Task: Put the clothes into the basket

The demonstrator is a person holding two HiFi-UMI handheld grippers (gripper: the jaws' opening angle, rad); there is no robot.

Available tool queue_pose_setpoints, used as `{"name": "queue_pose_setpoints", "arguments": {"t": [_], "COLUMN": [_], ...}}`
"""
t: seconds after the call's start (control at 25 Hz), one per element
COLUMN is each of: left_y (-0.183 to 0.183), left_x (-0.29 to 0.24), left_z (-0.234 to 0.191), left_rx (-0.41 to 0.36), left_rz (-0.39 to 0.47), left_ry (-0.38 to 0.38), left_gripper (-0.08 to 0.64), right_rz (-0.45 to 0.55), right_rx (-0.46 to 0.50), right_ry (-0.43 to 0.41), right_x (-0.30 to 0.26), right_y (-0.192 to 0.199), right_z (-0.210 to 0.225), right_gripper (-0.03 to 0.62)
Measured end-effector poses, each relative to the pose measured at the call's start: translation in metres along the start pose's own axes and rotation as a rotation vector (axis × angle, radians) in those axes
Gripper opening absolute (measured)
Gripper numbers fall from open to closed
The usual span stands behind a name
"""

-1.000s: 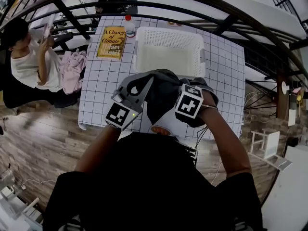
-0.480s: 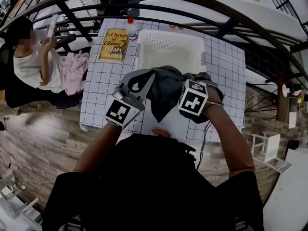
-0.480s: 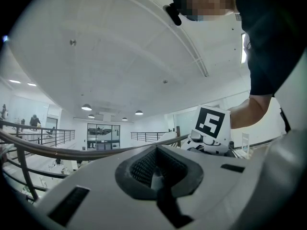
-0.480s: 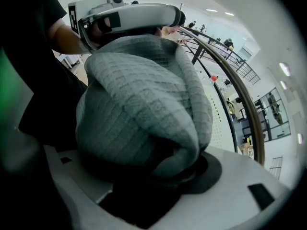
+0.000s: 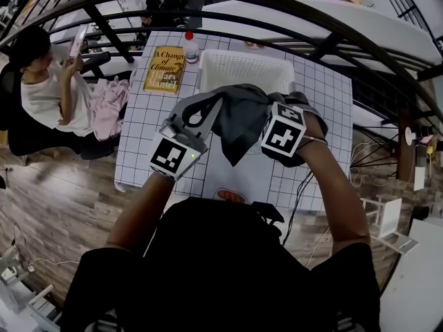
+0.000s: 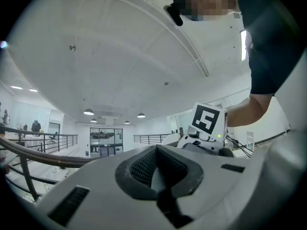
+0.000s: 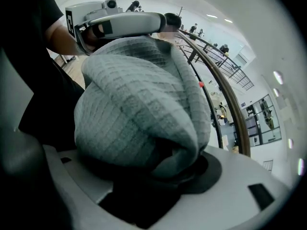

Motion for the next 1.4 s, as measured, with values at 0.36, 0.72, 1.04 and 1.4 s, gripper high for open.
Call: {"name": "queue_pose_setpoints", "arguments": {"t": [0.36,0.72,1.04,1.4], "left_y": [-0.018,-0.017,0.003,0.034], "left_x": [-0.021,-0.034,-0.046,-0.060], "left_z": [-0.008,-0.040,-0.042,-0.064], "left_rx": [-0.018,-0.027,-0.014,0.047], "left_rz": [0.044,0.045,0.036,0.006], "left_ry": [-0.038,-0.092,-0.128,-0.157], "left_gripper": [-0.002,-0.002,-0.002,-0.002], "right_rz": [0.006,0.007,0.023,0.037], "right_rx": [0.038,0.076,0.116,0.123], "right_ry": [0.101,0.162,0.178,0.142], "right_x": [0.009,-0.009,-0.042,-0.103], "right_y": [0.006,-0.003,0.003,0.003], "right_z": [0.056,0.112,0.128,0.127], "right_gripper": [0.334,0.334,0.334,0.334]}}
Point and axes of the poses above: the fingertips, and each gripper's own axes: x backward along the fingers, z to its right, y out of its underside, the point moved 1 cm from there along x, backward along the fingers, and after that the axes turned 8 degrees about x, right-handed, at the moved point
